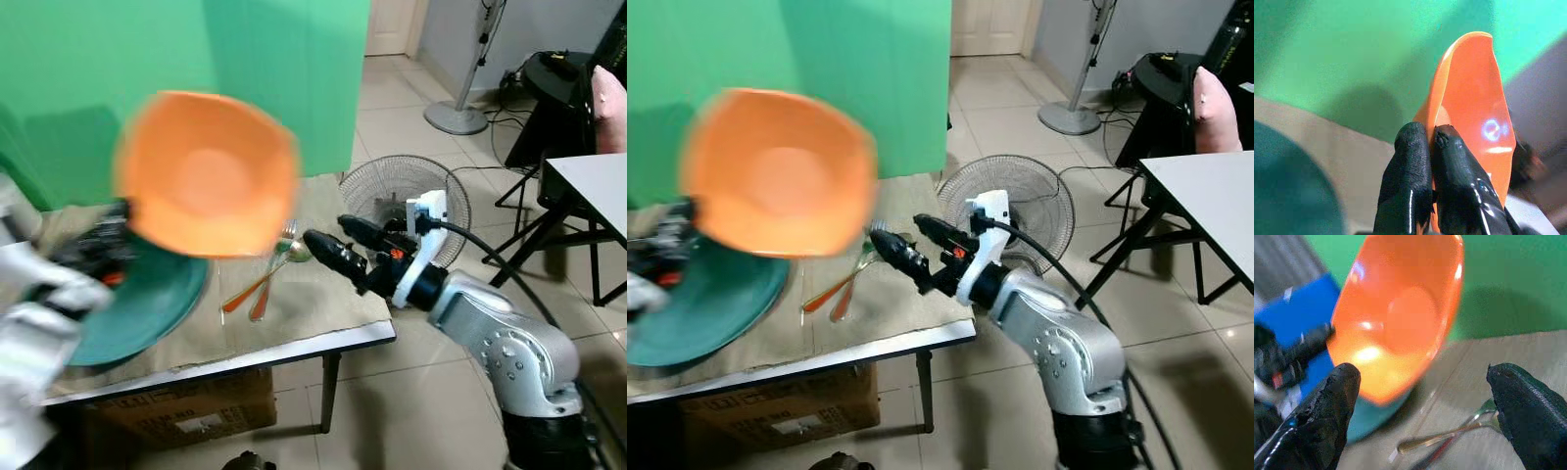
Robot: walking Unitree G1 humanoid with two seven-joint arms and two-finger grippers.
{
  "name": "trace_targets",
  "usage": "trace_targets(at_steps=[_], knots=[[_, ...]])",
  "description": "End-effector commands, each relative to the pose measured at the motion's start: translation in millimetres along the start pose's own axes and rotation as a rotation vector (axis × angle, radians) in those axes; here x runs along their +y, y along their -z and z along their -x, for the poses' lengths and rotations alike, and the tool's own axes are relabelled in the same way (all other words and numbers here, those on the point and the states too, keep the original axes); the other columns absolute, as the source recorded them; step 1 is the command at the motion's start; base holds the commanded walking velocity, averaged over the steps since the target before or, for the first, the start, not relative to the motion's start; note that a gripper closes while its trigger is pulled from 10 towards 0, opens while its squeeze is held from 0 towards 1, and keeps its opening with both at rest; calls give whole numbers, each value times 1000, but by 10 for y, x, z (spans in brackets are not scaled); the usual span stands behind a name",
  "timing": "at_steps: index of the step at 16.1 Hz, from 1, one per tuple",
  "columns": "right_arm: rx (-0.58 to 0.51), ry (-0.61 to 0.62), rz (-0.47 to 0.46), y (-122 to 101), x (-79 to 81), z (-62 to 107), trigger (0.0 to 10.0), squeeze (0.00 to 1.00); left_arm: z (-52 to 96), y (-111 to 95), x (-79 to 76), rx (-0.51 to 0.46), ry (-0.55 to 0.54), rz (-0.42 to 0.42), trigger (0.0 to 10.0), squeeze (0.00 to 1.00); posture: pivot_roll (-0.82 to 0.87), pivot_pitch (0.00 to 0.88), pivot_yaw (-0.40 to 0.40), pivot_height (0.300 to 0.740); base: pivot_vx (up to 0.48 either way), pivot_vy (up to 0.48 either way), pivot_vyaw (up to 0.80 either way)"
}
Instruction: Setting the table
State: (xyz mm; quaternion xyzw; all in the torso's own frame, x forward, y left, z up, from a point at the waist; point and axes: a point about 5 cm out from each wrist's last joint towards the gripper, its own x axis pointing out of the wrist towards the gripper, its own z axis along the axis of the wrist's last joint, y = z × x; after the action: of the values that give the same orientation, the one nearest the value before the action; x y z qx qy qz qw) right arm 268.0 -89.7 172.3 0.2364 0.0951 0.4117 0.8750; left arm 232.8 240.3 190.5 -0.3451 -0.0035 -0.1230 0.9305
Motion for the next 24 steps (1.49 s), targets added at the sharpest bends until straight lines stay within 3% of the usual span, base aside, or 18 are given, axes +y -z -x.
trace_targets(at_steps=[1, 2, 4, 5, 7, 9, 10, 11, 20, 24], knots=[[-35, 36, -57, -75, -45, -21, 10000, 1000, -85, -36, -152, -19, 92, -42, 0, 0, -33, 0, 45, 740, 0, 0, 0], [-38, 42, -62, -82, -50, -27, 10000, 1000, -94, -29, -164, -17, 98, -46, 0, 0, -33, 0, 45, 740, 0, 0, 0], [-102, 96, -192, -222, -112, -107, 10000, 1000, -196, 84, -357, 36, 220, -76, 0, 0, -36, 0, 51, 740, 0, 0, 0], [-67, 130, -167, -198, -147, -111, 10000, 0, -204, 93, -383, 36, 238, -75, 0, 0, -38, 0, 51, 740, 0, 0, 0], [-21, 199, -172, -143, -223, -120, 10000, 0, -229, 130, -457, 41, 296, -70, 0, 0, -37, 0, 48, 740, 0, 0, 0], [-45, 170, -233, -164, -187, -165, 9961, 0, -236, 194, -505, 73, 336, -75, 0, 0, -37, 0, 45, 740, 0, 0, 0], [-53, 167, -252, -182, -179, -177, 2353, 0, -240, 205, -509, 75, 343, -77, 0, 0, -37, 0, 45, 740, 0, 0, 0], [-63, 169, -270, -202, -178, -188, 0, 0, -243, 213, -515, 78, 351, -81, 0, 0, -37, 0, 47, 740, 0, 0, 0], [-38, 249, -287, -173, -245, -190, 0, 0, -298, 229, -507, 88, 352, -128, 0, 0, -45, 0, 60, 740, 0, 0, 0], [-68, 227, -357, -187, -236, -212, 0, 0, -315, 217, -489, 85, 348, -139, 0, 0, -43, 0, 64, 740, 0, 0, 0]])
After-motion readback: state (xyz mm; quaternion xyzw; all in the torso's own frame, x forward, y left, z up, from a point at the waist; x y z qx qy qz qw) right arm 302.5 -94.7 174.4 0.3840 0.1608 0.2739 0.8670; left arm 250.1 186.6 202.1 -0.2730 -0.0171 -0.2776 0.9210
